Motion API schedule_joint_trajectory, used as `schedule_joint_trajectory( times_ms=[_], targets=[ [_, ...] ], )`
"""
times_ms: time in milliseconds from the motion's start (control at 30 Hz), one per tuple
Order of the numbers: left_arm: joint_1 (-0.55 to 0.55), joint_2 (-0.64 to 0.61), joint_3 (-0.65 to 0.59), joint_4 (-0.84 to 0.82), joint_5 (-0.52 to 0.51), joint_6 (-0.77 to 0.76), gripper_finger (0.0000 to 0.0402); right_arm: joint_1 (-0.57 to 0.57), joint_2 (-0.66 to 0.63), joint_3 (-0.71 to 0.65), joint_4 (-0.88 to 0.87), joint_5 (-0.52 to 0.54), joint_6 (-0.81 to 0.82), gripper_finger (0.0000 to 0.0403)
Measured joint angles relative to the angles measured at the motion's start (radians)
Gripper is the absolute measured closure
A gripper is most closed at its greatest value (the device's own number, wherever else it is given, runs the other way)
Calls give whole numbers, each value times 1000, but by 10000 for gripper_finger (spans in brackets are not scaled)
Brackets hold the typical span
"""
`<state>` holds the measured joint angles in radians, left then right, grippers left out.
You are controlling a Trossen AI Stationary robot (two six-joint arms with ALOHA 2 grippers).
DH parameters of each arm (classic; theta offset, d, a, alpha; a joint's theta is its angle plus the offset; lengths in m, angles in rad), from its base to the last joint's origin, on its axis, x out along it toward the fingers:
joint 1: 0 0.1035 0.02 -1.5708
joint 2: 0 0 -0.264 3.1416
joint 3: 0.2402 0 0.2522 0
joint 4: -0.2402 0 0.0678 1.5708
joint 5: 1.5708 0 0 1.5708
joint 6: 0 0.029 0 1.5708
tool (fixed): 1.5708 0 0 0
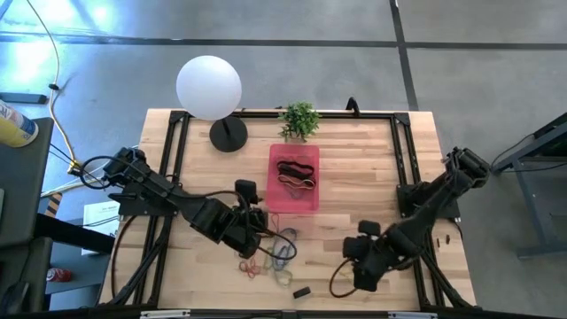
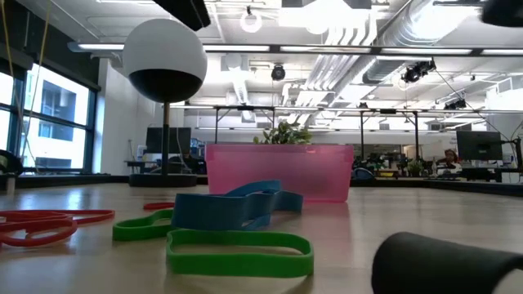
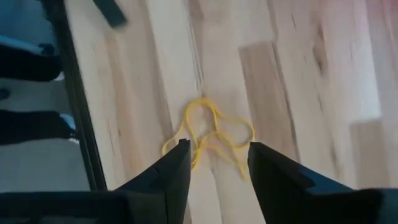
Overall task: Pick and place rubber bands into bin
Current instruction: Put the blue rubber band into the red bin
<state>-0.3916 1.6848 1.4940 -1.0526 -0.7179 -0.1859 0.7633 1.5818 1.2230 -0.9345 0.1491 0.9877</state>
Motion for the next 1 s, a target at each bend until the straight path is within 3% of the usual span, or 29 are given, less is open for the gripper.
schedule_joint_trajectory(
  times_ms=[200,500,733,1000],
  targets=[
    [72,40,0,197,395,110,193,65,0,-101,101,6,220,257],
    [152,209,1,341,643,110,193,178,0,-205,140,57,477,256],
    [164,312,-1,372,654,121,193,228,0,-225,155,87,529,256],
    [164,367,0,391,596,-54,193,235,2,-225,150,115,531,263]
  ],
)
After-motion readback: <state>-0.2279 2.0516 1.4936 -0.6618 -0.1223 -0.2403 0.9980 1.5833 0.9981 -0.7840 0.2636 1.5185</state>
